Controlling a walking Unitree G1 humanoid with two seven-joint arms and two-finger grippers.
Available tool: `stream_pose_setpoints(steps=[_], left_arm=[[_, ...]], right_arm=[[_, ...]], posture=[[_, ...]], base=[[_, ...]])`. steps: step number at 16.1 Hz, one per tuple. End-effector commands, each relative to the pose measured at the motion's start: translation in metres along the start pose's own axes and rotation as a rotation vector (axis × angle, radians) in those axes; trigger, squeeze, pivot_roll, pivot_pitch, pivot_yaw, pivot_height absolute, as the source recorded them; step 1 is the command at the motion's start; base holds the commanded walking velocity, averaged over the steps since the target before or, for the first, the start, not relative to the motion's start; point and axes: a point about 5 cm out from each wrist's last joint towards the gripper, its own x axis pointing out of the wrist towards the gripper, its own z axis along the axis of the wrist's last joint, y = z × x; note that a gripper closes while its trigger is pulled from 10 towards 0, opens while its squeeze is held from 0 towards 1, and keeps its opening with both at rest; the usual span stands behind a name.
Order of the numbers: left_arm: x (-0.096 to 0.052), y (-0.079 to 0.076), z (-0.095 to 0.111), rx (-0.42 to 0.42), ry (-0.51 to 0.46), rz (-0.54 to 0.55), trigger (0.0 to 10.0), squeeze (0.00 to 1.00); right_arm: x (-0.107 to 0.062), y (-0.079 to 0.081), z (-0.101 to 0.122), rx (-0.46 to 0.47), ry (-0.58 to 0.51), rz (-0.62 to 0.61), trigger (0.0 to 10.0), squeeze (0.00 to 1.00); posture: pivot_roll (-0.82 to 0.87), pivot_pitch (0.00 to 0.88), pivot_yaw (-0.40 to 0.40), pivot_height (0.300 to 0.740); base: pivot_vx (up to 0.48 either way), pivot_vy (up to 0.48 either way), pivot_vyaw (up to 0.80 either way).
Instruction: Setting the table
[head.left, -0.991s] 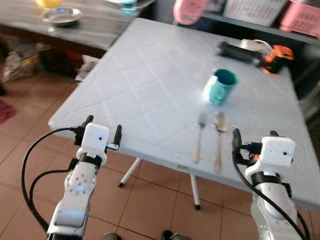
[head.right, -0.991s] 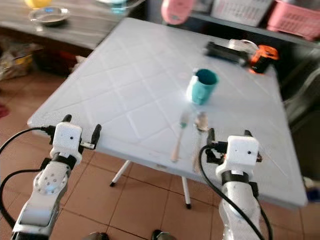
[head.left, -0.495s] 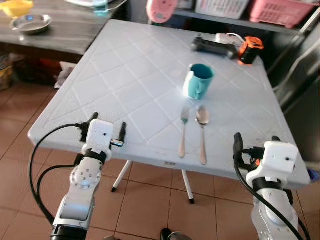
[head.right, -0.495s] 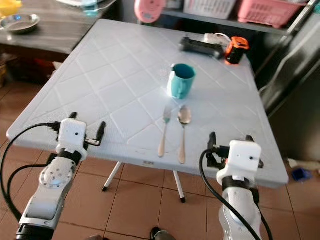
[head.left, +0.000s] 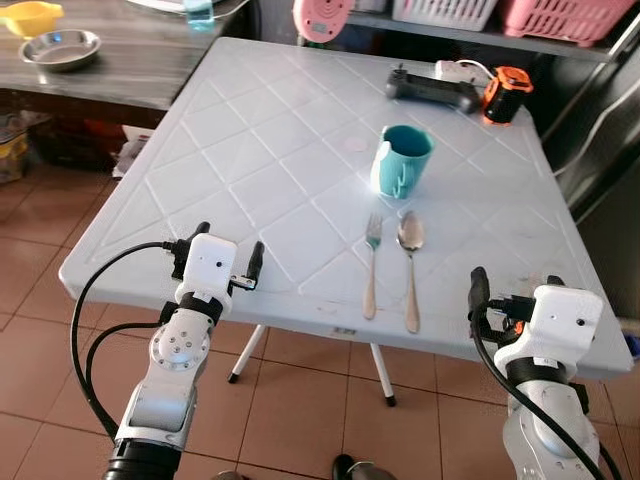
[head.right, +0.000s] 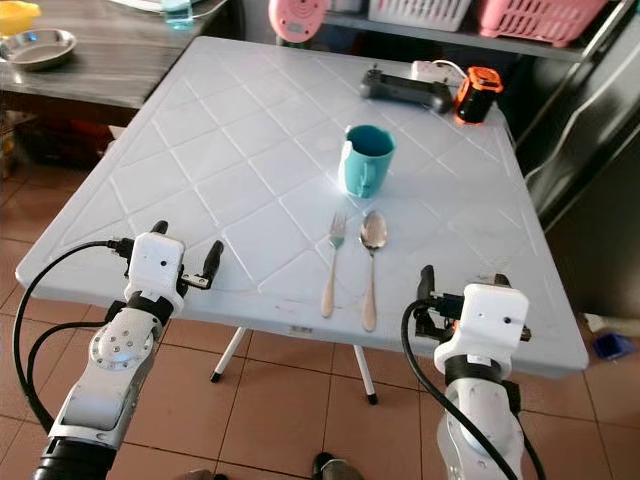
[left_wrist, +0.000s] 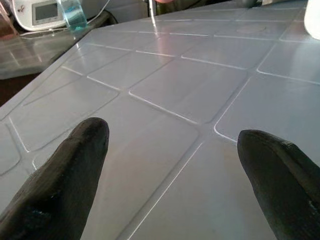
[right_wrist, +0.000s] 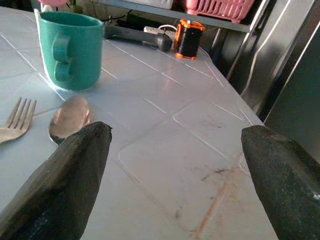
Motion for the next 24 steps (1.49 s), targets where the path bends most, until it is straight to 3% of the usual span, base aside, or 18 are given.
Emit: stream_pose_setpoints(steps=[1,3,5,7,10,14,17,21,22,23,24], left_arm=[[0.003,-0.005,0.002,-0.008,-0.010,-0.013,10.0,0.00],[0.005,-0.008,0.001,-0.017,-0.003,-0.031,10.0,0.00],[0.003,-0.011,-0.001,-0.019,0.007,-0.066,10.0,0.00],[-0.002,-0.014,0.003,-0.032,-0.019,-0.152,10.0,0.00],[-0.008,-0.017,0.012,-0.049,-0.063,-0.275,10.0,0.00],[-0.018,-0.017,0.013,-0.101,-0.067,-0.408,10.0,0.00],[-0.020,-0.022,0.022,-0.128,-0.091,-0.504,10.0,0.00],[-0.022,-0.026,0.024,-0.136,-0.090,-0.526,10.0,0.00],[-0.022,-0.027,0.024,-0.138,-0.090,-0.530,10.0,0.00],[-0.023,-0.027,0.025,-0.140,-0.090,-0.533,10.0,0.00],[-0.023,-0.027,0.025,-0.140,-0.091,-0.534,10.0,0.00]], right_arm=[[0.001,0.000,0.003,0.013,-0.002,0.001,10.0,0.00],[0.011,0.007,0.000,0.140,0.045,0.016,10.0,0.00],[0.020,0.010,0.002,0.170,0.052,0.028,10.0,0.00],[0.033,0.022,-0.005,0.231,0.160,0.072,10.0,0.00],[0.032,0.030,-0.016,0.213,0.247,0.088,10.0,0.00],[0.032,0.032,-0.017,0.223,0.263,0.101,10.0,0.00],[0.043,0.046,-0.010,0.234,0.272,0.156,10.0,0.00],[0.057,0.068,-0.015,0.287,0.336,0.207,10.0,0.00],[0.058,0.070,-0.018,0.271,0.355,0.209,7.7,0.00],[0.058,0.071,-0.019,0.272,0.371,0.203,1.6,0.00],[0.058,0.071,-0.020,0.282,0.379,0.199,0.0,0.00]], posture=[[0.08,0.174,-0.048,0.740],[0.08,0.177,-0.045,0.740],[0.08,0.185,-0.044,0.740],[0.08,0.194,-0.040,0.740],[0.09,0.198,-0.043,0.740],[0.09,0.203,-0.048,0.740],[0.09,0.201,-0.049,0.740],[0.10,0.202,-0.050,0.740],[0.10,0.204,-0.052,0.740],[0.10,0.204,-0.052,0.740],[0.10,0.206,-0.054,0.740]], base=[[0.000,0.000,0.00],[0.000,0.000,0.00],[0.000,0.000,0.00],[0.000,0.000,0.00],[0.000,0.000,0.00],[0.000,0.000,0.00],[0.000,0.000,0.00],[0.000,0.000,0.00],[0.000,0.000,0.00],[0.000,0.000,0.00],[0.000,0.000,0.00]])
